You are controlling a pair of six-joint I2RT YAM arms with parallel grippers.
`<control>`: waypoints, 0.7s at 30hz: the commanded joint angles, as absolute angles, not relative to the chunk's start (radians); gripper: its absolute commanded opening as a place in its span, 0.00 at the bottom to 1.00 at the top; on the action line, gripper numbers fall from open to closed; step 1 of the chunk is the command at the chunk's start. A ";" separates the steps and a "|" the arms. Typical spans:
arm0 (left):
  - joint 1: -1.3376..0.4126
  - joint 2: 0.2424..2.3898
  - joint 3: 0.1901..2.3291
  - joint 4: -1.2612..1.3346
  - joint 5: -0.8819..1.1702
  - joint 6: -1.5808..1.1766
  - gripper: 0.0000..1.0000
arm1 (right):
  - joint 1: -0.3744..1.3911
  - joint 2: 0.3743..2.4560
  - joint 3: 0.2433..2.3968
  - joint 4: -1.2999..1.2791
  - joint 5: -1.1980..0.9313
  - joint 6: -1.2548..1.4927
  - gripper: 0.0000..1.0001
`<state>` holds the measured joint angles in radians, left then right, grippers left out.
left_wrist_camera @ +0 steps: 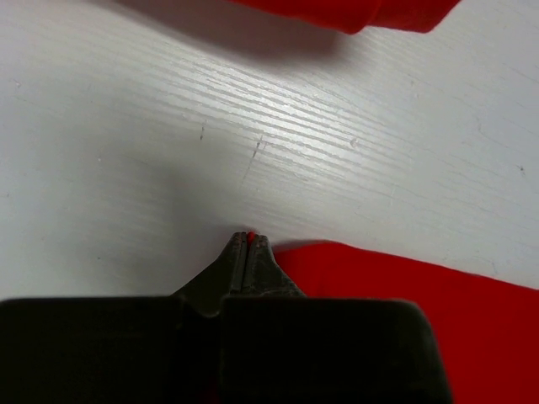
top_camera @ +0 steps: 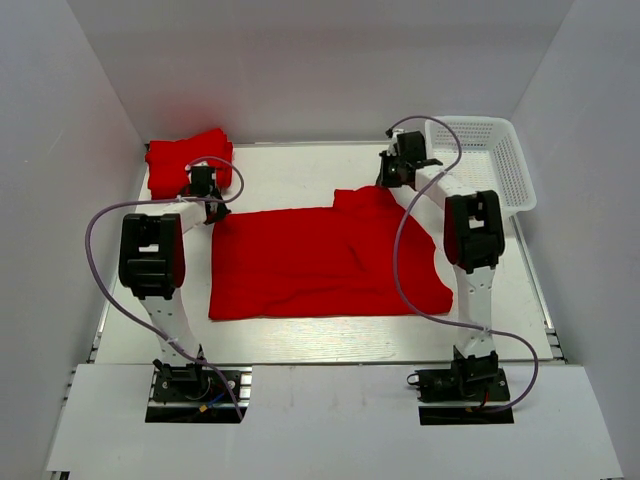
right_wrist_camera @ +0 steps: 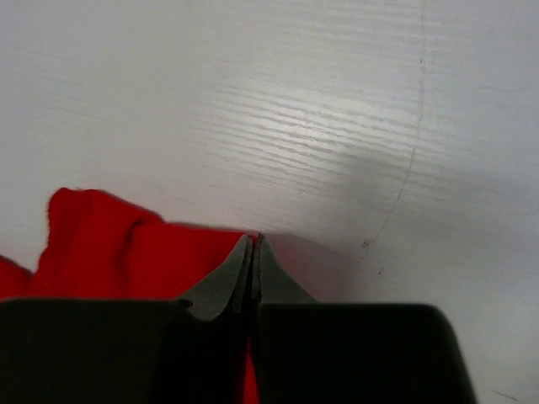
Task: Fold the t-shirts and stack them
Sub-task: Grap the side of the flattened tshirt furthest away from the robot with both arms, then fold the other side of the tshirt into a rectangle
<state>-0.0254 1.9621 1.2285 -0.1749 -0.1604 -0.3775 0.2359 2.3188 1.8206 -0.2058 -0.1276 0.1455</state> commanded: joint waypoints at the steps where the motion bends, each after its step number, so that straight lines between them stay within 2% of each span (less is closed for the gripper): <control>1: -0.032 1.846 1.220 -0.176 -0.132 -0.368 0.00 | 0.233 2.146 1.748 -0.052 -0.178 0.115 0.00; 8: -0.032 1.740 1.163 -0.114 -0.098 -0.357 0.00 | 0.232 2.020 1.598 0.034 -0.216 0.106 0.00; 16: -0.032 1.758 1.252 -0.107 -0.104 -0.336 0.00 | 0.204 2.060 1.742 0.002 -0.189 0.072 0.00; 21: -0.032 1.778 1.262 -0.107 -0.074 -0.336 0.00 | 0.192 2.056 1.720 -0.015 -0.239 0.066 0.00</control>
